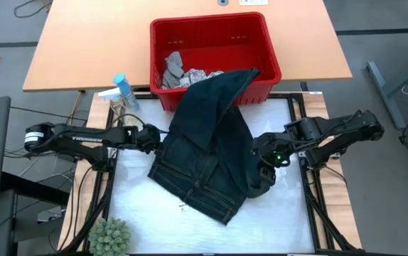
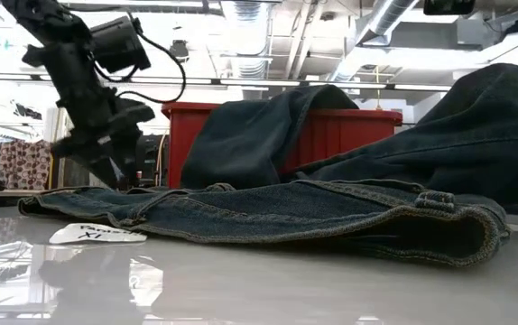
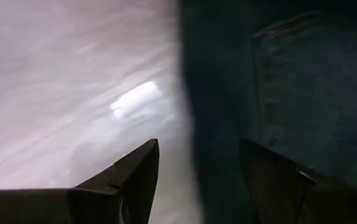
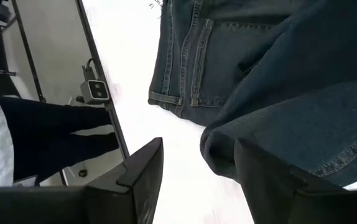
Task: Fold Laundry from Bin
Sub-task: Fold the blue jeans
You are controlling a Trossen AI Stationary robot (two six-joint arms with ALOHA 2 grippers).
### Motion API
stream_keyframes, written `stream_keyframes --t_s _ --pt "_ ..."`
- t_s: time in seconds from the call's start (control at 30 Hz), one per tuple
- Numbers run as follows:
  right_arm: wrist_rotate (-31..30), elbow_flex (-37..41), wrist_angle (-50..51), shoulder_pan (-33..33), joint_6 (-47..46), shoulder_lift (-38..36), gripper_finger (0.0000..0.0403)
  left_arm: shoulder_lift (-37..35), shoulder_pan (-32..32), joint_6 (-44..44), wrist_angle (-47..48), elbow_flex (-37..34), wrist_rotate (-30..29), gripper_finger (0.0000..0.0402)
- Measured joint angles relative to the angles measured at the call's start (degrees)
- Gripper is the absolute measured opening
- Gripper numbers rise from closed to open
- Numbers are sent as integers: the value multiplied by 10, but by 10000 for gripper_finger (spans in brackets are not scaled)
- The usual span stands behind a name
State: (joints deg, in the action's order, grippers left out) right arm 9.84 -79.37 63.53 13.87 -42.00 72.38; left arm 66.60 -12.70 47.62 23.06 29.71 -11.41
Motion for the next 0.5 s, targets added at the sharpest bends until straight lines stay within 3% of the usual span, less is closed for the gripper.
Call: stream_keyframes --t_s 0.13,0.37,0.5 --pt "0 0 0 0 0 0 222 43 -6 0 -16 -3 8 211" --pt "-6 0 -21 0 0 0 222 121 -9 -16 -109 -1 80 209" --pt "-9 0 -31 0 0 0 222 148 -11 -16 -141 0 121 176"
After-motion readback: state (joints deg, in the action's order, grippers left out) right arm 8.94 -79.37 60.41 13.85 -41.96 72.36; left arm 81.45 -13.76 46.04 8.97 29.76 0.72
